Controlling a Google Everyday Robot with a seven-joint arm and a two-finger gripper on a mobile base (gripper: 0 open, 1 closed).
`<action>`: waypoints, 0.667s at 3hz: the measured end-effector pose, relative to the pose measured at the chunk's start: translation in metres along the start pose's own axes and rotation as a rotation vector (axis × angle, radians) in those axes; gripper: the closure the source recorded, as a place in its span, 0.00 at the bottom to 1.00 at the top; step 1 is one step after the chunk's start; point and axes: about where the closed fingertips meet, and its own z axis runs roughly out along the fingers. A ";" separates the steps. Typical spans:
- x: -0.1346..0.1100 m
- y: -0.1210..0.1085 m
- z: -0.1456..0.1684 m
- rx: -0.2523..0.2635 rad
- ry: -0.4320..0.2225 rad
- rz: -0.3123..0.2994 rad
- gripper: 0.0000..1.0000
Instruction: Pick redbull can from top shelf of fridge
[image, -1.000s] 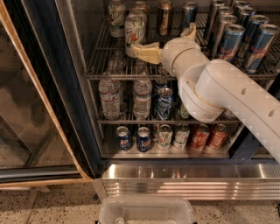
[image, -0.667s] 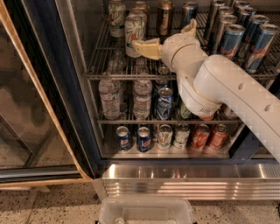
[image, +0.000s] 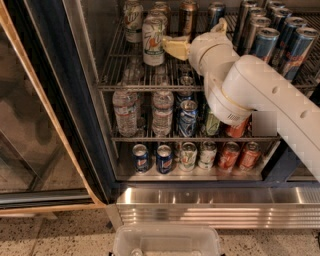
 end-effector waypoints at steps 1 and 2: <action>0.002 -0.007 0.006 0.015 0.017 0.010 0.19; 0.006 -0.014 0.014 0.020 0.038 0.022 0.15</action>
Offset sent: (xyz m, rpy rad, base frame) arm 0.0309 -0.0192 -0.0047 0.0276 0.0734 -0.0369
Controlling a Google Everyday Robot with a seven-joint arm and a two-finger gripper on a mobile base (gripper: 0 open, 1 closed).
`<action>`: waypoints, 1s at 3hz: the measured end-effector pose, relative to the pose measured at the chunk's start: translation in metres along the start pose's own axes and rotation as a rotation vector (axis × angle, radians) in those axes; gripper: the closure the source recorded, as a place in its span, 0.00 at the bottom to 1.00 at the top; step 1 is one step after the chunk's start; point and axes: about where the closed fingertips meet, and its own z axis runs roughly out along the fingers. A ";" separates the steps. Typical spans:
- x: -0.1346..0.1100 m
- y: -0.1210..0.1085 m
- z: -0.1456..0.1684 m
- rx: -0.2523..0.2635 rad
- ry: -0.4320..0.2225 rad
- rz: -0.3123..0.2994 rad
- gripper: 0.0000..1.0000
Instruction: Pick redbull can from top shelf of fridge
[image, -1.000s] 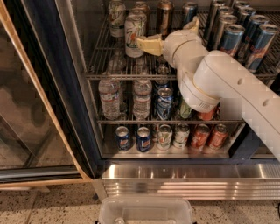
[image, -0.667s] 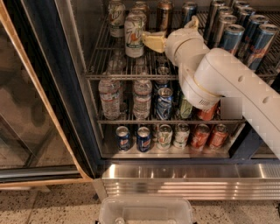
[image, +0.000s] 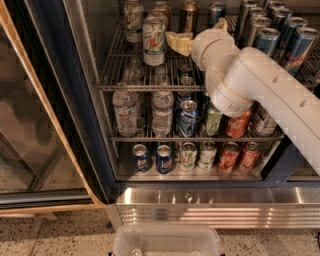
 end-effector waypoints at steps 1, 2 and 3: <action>0.002 -0.007 0.008 0.012 0.021 0.009 0.15; 0.005 -0.013 0.014 0.025 0.038 0.016 0.15; 0.008 -0.018 0.018 0.036 0.052 0.020 0.17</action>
Offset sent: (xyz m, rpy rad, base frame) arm 0.0259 -0.0182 -0.0040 0.0145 0.0584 -0.0498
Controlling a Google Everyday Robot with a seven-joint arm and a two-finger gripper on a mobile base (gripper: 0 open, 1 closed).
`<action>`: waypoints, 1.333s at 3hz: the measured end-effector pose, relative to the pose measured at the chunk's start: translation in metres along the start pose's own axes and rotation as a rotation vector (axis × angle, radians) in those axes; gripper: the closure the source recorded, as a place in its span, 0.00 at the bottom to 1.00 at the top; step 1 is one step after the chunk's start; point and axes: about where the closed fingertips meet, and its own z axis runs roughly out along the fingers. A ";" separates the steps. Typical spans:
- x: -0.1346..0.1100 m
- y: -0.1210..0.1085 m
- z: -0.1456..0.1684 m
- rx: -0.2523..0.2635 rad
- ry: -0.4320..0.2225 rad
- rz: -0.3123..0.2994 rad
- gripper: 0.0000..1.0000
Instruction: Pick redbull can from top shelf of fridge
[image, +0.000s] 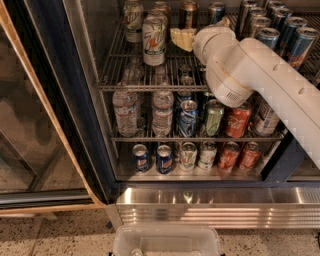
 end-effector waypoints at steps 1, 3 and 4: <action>0.002 -0.004 0.004 0.010 0.012 0.002 0.18; 0.009 -0.007 0.016 0.011 0.039 0.004 0.24; 0.010 -0.008 0.022 0.018 0.046 0.000 0.25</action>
Offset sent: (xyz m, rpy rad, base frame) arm 0.0199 -0.0077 -0.0078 -0.0029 0.0447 -0.0147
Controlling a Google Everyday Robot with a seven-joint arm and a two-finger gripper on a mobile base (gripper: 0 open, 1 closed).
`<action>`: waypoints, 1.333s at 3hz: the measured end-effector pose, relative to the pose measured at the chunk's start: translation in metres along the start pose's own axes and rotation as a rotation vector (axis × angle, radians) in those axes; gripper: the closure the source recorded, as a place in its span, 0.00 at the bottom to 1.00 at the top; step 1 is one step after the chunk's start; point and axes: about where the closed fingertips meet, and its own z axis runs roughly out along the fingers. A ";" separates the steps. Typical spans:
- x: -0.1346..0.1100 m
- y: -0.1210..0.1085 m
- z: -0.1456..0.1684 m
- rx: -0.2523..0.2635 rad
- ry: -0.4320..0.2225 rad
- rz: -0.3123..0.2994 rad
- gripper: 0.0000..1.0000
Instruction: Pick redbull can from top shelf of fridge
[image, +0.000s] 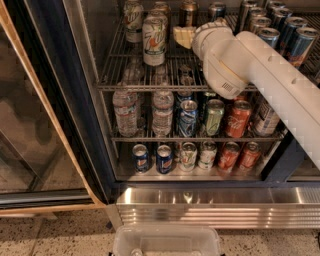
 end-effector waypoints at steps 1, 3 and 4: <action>0.001 -0.002 0.003 0.015 0.005 -0.002 0.24; 0.002 -0.005 0.007 0.067 0.011 0.000 0.26; 0.002 -0.006 0.008 0.086 0.014 -0.004 0.27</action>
Offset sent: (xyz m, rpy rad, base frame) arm 0.0085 -0.0053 0.0004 -0.0071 -0.0021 -0.0739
